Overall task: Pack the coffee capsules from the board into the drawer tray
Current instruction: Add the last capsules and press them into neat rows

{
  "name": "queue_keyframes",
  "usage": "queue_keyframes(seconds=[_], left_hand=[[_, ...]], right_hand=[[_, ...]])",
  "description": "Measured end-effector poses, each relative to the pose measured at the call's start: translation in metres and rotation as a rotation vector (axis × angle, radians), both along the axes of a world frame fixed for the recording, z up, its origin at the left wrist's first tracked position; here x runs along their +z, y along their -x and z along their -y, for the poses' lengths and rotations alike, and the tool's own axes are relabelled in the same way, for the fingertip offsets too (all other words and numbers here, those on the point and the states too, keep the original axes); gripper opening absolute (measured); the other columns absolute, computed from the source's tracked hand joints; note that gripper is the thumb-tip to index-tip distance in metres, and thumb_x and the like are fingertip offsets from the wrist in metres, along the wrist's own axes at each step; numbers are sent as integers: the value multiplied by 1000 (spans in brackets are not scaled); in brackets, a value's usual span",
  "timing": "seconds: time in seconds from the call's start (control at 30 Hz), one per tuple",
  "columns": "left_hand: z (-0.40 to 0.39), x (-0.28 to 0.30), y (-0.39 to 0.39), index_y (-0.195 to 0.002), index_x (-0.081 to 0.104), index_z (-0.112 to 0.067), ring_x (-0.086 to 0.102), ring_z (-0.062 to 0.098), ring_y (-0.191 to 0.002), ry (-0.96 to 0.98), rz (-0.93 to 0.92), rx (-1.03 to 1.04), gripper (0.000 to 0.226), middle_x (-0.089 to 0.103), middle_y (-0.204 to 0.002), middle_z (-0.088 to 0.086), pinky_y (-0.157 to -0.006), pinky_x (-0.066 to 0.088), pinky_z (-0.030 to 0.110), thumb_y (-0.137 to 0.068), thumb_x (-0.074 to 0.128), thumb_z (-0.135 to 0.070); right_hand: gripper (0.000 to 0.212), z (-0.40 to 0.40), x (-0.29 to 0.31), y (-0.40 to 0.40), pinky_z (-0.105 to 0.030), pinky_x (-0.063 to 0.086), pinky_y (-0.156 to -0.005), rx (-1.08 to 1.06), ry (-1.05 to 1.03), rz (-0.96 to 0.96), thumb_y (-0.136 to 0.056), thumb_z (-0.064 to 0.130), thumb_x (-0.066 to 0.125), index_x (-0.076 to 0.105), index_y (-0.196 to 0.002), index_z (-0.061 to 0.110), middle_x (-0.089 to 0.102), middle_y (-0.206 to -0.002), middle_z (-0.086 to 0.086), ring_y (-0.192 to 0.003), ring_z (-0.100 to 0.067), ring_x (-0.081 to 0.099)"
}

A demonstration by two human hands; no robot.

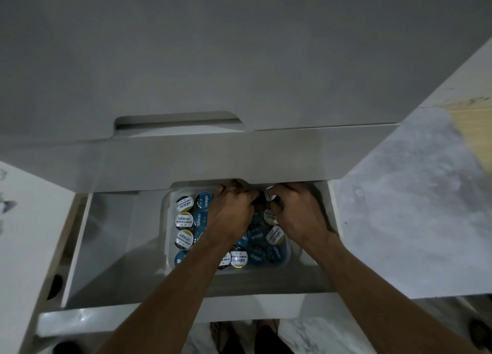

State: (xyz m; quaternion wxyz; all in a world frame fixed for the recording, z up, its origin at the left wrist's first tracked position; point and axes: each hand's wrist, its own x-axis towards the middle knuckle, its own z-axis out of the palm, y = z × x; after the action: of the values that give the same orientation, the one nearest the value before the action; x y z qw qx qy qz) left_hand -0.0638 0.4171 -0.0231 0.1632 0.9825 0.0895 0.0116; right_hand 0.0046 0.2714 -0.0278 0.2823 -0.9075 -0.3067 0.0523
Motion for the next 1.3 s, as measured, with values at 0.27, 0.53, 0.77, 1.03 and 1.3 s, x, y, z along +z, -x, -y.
queue_keyframes(seconds=[0.27, 0.53, 0.77, 1.03, 1.3], left_hand=[[-4, -9, 2, -84, 74, -18, 61, 28, -91, -71, 84, -41, 14, 72, -86, -1, -77, 45, 37, -75, 67, -10], [-6, -11, 5, -82, 76, -16, 63, 27, -84, -93, 125, -89, 16, 70, -83, 2, -72, 49, 35, -68, 79, -8], [-7, -14, 10, -74, 74, -14, 60, 25, -79, -115, 172, -97, 9, 67, -78, 2, -67, 48, 36, -70, 79, -7], [-11, -18, 15, -65, 72, -15, 57, 22, -78, -45, 157, -85, 15, 66, -73, -2, -64, 49, 34, -67, 83, -5], [-8, -19, 13, -73, 74, -15, 59, 23, -82, -61, 183, -79, 5, 68, -80, 0, -67, 47, 35, -75, 78, -12]], right_hand=[[19, -2, 2, 0, -39, 57, -70, 40, 107, 100, -74, 2, 71, 76, -90, 10, 71, -100, -13, -93, -36, 63], [18, -1, 4, 1, -32, 55, -59, 55, 143, 167, -67, -1, 77, 76, -78, 13, 71, -86, -7, -79, -31, 65], [20, 3, 7, 6, -29, 52, -53, 51, 178, 198, -64, -1, 80, 75, -78, 14, 68, -78, -7, -74, -29, 64], [14, 4, 2, 8, -27, 50, -58, 1, 253, 220, -70, 5, 75, 77, -81, 14, 66, -85, -6, -83, -26, 62], [10, 5, 2, 11, -27, 49, -62, -13, 195, 223, -81, 19, 69, 76, -87, 16, 66, -90, -5, -88, -25, 61]])
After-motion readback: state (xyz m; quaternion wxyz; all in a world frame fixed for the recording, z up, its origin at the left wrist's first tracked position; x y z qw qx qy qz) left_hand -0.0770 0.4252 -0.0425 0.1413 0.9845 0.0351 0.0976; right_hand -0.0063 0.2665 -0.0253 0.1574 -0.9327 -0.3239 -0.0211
